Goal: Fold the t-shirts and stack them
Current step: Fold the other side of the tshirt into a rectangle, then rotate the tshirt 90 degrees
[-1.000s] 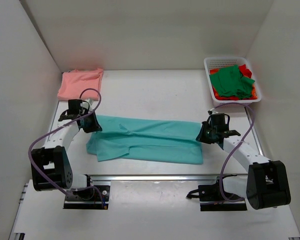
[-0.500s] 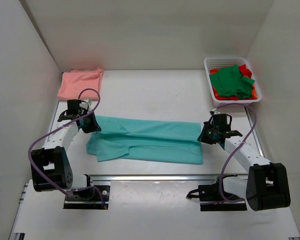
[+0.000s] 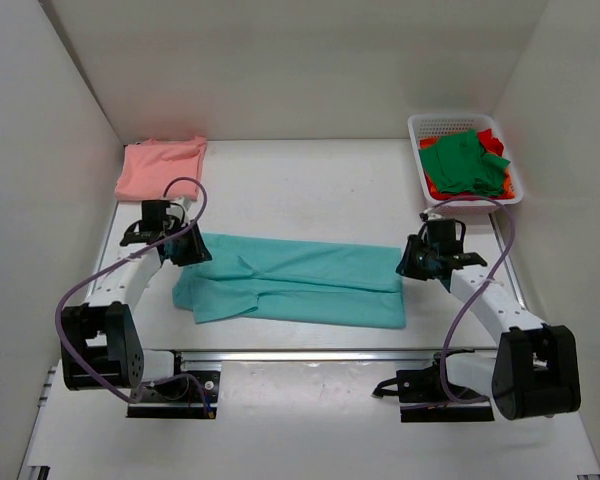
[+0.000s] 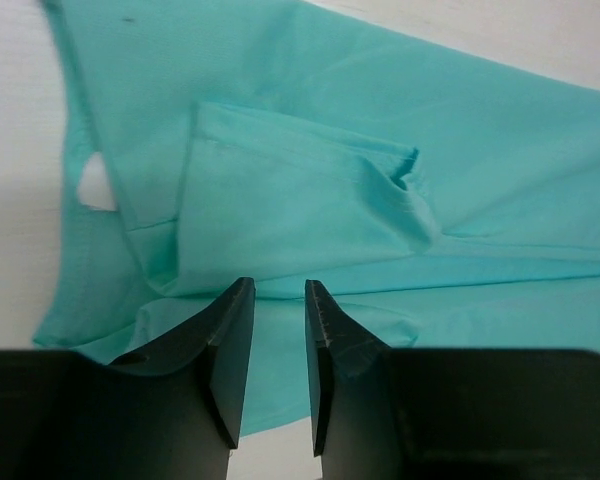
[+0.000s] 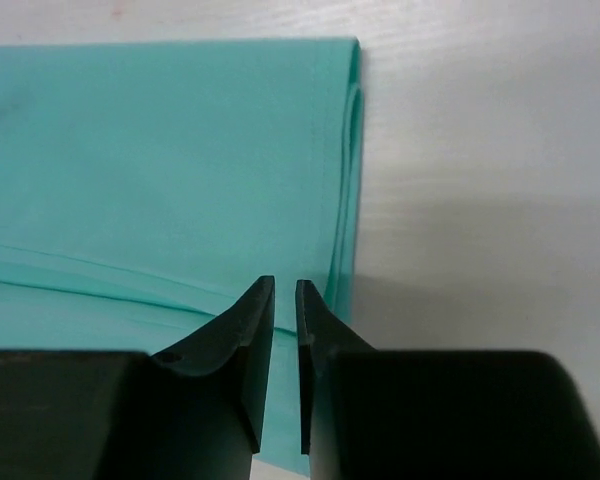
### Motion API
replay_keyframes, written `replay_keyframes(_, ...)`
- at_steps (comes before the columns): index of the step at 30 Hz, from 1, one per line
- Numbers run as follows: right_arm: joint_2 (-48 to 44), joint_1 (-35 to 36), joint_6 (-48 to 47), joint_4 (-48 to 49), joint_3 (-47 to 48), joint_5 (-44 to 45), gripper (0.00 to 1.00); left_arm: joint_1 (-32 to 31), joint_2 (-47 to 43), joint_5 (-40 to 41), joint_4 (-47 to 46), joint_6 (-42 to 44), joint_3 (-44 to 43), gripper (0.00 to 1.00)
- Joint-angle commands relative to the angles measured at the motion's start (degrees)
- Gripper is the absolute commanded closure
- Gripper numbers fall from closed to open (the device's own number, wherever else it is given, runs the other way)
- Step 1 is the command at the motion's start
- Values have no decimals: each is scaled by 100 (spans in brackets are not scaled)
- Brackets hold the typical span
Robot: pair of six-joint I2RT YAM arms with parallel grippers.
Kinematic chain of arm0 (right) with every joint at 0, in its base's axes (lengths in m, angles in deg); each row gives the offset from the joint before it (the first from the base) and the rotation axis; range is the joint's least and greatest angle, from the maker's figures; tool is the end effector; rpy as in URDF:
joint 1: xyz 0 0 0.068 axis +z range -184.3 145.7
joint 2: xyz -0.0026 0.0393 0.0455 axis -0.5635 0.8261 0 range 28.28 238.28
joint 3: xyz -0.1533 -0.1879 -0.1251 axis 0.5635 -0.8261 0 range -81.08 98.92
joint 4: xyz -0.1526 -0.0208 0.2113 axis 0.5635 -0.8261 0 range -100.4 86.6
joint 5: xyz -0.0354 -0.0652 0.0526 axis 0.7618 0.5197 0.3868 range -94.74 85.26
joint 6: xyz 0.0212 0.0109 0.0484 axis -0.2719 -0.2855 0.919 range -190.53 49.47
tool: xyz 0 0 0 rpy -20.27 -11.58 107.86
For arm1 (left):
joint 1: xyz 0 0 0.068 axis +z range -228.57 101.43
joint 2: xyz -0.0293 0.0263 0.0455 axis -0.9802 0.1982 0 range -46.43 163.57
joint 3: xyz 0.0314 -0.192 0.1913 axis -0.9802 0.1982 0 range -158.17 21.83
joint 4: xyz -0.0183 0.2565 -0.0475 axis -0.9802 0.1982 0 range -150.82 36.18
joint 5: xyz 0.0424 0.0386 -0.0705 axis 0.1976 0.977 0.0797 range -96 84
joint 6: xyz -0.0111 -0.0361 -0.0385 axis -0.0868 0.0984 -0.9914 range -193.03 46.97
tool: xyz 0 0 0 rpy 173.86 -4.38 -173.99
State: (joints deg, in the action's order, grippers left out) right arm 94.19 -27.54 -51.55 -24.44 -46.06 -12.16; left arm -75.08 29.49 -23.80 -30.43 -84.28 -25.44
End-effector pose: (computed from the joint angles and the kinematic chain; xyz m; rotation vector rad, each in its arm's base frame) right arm 0.2186 0.0305 0.1941 0.2105 2.4913 0.3502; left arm 0.2552 0.0046 0.2122 -0.2207 2.5815 -0.4528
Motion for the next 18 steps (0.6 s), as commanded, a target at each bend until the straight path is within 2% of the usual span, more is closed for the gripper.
replay_keyframes(1,464,114,-316,416,469,-268,88,-583,-183,171,-138,-272,93,63)
replay_keyframes(5,1011,325,-413,845,794,-348,85,-963,27,461,-717,-1000,411,68)
replay_keyframes(9,1801,299,-466,953,1067,-532,84,-1280,904,989,-1000,-1389,245,73)
replay_keyframes(13,2416,308,-176,427,1392,-112,81,-1482,2484,1191,-703,-1337,-1017,83)
replay_keyframes(18,2427,677,403,-154,1087,179,81,-1606,3691,1192,-307,-1319,-2522,85)
